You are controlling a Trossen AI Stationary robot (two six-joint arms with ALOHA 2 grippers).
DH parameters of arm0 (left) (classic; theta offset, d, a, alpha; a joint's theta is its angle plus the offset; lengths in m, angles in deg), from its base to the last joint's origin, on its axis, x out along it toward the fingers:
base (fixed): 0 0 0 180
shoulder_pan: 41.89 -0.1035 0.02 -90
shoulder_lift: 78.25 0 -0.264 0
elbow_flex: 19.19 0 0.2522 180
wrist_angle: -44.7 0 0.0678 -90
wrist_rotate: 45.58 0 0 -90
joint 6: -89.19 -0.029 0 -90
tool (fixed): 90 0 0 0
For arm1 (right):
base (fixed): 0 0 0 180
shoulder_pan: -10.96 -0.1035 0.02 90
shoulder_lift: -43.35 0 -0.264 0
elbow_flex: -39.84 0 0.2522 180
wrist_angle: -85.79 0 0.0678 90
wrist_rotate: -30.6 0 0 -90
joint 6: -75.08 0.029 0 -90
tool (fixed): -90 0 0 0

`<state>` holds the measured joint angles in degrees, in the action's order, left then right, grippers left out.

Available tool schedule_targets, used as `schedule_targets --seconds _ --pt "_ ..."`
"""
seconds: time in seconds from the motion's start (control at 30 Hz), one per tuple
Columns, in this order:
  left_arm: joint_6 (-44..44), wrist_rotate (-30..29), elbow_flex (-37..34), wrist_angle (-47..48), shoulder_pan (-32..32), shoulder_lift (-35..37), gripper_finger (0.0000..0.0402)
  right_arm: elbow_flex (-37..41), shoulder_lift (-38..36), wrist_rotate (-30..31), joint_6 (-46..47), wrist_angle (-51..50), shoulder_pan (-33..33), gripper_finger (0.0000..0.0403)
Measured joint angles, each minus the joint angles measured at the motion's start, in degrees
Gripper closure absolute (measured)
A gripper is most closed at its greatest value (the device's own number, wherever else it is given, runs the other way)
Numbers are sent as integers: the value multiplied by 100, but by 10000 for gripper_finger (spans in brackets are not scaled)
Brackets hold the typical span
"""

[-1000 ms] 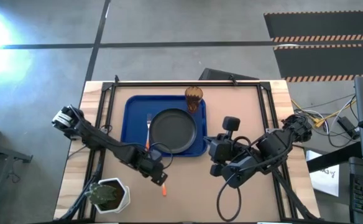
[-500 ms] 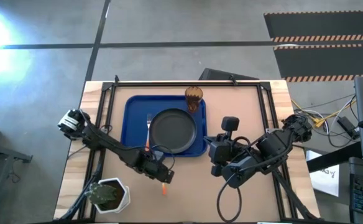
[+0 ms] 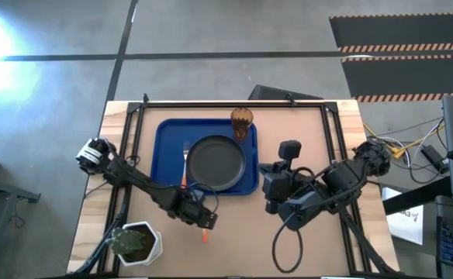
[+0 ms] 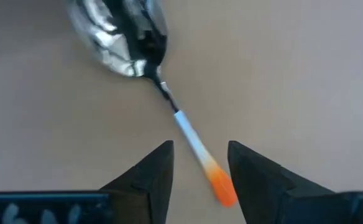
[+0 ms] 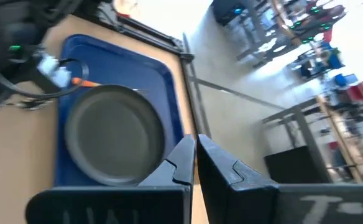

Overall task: Pick and place plate/cup/fork/spoon on tray
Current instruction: Put the orange spoon beside the fork on the blue tray

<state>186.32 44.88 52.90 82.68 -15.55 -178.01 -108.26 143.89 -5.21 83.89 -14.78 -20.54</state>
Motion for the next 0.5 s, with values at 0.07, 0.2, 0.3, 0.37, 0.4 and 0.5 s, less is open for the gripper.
schedule_targets --seconds 0.07,0.2,0.3,0.37,0.4,0.5 --pt "5 -1 -1 -74 0 -53 277 0 -56 35 -55 -1 88 394" --pt "3 -16 -8 -403 -2 -222 287 0 -133 37 -114 -4 210 394" --pt "-34 -16 -9 -578 -2 -345 288 0 -163 -4 -237 -2 232 394" --pt "-40 33 -9 -578 -2 -408 288 0 -165 -6 -274 0 230 394" --pt "-43 79 -9 -578 -2 -415 288 0 -165 -11 -288 -2 229 394" --pt "-45 222 -20 -562 0 -395 288 0 -165 -64 -303 -6 229 394"
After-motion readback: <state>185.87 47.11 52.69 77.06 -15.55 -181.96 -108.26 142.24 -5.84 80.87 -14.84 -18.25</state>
